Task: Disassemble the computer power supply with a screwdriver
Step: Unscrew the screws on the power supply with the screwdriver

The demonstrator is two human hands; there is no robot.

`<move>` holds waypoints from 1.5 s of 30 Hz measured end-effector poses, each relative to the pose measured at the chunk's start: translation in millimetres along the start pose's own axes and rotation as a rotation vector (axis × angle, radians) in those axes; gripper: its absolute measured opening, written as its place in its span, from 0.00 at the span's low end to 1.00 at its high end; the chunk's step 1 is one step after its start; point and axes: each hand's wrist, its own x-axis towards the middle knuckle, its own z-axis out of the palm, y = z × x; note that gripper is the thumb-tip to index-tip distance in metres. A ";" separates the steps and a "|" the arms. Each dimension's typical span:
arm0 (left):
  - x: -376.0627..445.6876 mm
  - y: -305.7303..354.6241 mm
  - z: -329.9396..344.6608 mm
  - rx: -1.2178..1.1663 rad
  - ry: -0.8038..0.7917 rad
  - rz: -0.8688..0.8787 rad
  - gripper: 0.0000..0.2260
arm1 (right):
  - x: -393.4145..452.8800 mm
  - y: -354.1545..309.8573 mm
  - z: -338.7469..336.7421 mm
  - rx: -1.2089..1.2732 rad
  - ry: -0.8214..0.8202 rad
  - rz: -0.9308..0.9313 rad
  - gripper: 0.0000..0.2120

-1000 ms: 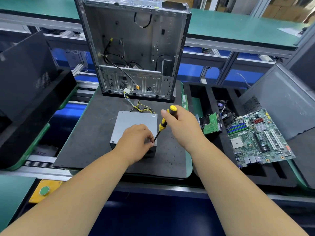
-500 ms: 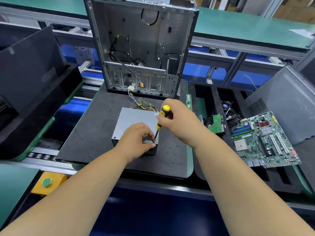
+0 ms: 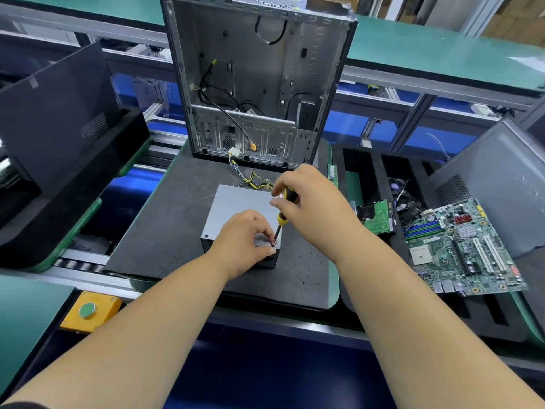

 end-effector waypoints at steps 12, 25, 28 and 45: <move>1.0 0.4 0.1 0.005 -0.010 -0.027 0.10 | -4.8 -5.6 -3.7 0.075 -0.056 0.042 0.17; 2.1 2.4 -0.4 -0.061 -0.004 -0.045 0.08 | -4.6 -5.5 -1.5 0.029 0.021 0.014 0.21; 1.9 4.6 -2.4 -0.092 -0.023 -0.067 0.10 | -5.2 -5.9 -4.5 0.078 -0.014 0.059 0.18; 0.0 8.4 -4.3 -0.019 -0.028 -0.052 0.09 | -3.0 -3.4 0.1 -0.013 0.035 0.002 0.09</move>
